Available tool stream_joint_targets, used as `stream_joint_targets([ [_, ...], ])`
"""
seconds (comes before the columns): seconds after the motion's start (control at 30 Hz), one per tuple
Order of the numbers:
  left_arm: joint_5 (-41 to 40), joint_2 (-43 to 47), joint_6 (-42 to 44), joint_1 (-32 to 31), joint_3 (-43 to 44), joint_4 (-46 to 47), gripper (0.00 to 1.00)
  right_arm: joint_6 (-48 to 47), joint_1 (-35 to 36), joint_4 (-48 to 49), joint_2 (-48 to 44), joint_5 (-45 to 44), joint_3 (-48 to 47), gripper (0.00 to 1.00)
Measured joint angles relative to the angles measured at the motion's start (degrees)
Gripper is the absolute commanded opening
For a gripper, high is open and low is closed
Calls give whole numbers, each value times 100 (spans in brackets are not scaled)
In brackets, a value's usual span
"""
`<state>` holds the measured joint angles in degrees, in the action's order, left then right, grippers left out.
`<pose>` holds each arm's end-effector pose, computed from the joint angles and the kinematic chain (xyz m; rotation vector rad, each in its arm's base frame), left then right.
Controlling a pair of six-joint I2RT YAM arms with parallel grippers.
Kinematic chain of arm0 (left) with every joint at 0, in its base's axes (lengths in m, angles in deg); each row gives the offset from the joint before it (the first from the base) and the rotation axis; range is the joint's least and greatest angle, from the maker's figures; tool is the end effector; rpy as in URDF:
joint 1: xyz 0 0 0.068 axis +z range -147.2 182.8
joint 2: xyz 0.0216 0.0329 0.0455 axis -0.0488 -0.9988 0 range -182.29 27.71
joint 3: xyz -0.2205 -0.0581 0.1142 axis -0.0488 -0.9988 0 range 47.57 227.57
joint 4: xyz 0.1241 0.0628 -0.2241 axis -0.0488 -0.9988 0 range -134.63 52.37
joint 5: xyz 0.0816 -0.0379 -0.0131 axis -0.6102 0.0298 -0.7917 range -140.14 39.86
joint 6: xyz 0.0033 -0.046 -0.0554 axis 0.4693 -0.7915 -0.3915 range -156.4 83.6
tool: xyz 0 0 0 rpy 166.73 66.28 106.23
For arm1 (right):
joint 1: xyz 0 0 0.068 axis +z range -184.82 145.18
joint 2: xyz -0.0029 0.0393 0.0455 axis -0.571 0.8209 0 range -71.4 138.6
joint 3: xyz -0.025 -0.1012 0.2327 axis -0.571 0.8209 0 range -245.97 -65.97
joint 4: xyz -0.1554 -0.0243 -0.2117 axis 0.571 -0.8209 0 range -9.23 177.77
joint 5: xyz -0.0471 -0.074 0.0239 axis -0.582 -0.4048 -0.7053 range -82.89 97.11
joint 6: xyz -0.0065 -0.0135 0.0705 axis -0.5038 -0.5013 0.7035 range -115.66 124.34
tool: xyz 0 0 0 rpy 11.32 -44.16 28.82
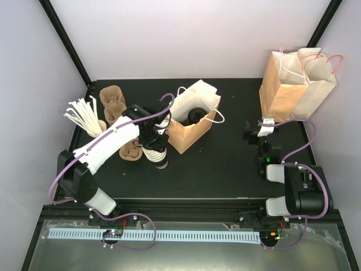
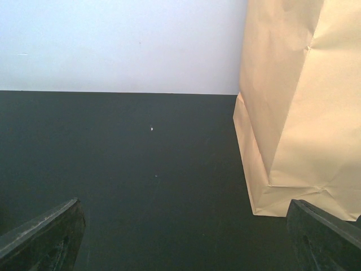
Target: Pack the takeout coffee
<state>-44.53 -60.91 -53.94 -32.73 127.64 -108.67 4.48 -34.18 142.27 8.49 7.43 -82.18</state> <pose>0.2342 -0.1743 0.2504 0.4841 2.9732 -0.2544 0.2723 0.0034 0.1387 -0.0116 1.7311 0.0149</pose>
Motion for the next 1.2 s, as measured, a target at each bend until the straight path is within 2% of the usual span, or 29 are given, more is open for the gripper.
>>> stream_joint_targets([
  [0.33, -48, -2, 4, -20, 501, -177, 51, -2, 0, 0, 0, 0, 0, 100],
  [0.53, -39, -2, 59, -20, 667, -396, 66, 0, 0, 0, 0, 0, 0, 100],
  [0.97, 190, 11, 173, -20, 2490, -848, 85, 0, 0, 0, 0, 0, -2, 100],
  [1.2, -52, 267, 205, -11, 3104, -883, 97, 0, 0, 0, 0, 0, 0, 100],
])
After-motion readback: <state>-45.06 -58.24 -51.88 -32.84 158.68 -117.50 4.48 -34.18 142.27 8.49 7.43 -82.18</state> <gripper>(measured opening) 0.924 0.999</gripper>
